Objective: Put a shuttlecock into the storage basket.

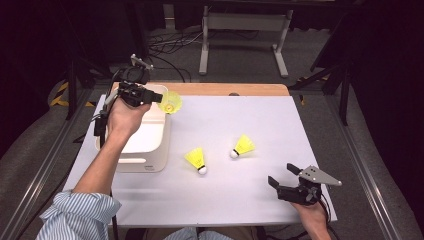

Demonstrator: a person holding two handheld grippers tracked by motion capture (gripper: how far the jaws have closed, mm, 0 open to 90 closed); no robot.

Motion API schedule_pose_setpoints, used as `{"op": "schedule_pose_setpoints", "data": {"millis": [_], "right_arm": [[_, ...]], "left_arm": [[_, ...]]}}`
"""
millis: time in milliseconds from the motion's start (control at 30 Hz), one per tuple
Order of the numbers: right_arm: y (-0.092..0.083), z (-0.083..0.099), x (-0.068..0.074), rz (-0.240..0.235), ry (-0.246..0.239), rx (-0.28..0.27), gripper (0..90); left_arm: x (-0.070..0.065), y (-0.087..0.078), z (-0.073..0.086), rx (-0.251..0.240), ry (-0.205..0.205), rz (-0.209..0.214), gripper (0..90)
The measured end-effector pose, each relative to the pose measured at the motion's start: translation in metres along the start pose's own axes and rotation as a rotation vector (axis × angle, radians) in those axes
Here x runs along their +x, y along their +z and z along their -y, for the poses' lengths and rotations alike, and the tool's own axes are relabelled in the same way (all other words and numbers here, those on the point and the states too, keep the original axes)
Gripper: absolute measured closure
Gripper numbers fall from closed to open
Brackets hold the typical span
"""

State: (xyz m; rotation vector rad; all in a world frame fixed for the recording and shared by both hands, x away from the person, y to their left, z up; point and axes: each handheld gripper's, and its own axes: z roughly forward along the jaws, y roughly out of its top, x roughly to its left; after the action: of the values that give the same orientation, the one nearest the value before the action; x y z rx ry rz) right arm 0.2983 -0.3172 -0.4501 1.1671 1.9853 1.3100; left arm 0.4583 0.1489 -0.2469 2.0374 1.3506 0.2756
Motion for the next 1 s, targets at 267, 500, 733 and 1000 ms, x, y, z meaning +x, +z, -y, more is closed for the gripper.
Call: {"op": "schedule_pose_setpoints", "data": {"millis": [267,500,733,1000], "right_arm": [[0.000,0.000,0.000,0.000,-0.002,0.003,12.9],[0.000,0.000,0.000,-0.001,0.000,0.002,12.9],[0.000,0.000,0.000,-0.002,-0.001,0.001,12.8],[0.000,0.000,0.000,-0.001,0.001,0.001,12.8]], "left_arm": [[0.010,-0.007,0.002,-0.010,-0.018,-0.006,90.0],[0.016,-0.012,0.004,-0.021,-0.026,-0.017,90.0],[0.022,-0.012,0.007,-0.029,-0.023,-0.049,90.0],[0.036,-0.006,0.012,-0.016,-0.053,-0.065,90.0]]}}
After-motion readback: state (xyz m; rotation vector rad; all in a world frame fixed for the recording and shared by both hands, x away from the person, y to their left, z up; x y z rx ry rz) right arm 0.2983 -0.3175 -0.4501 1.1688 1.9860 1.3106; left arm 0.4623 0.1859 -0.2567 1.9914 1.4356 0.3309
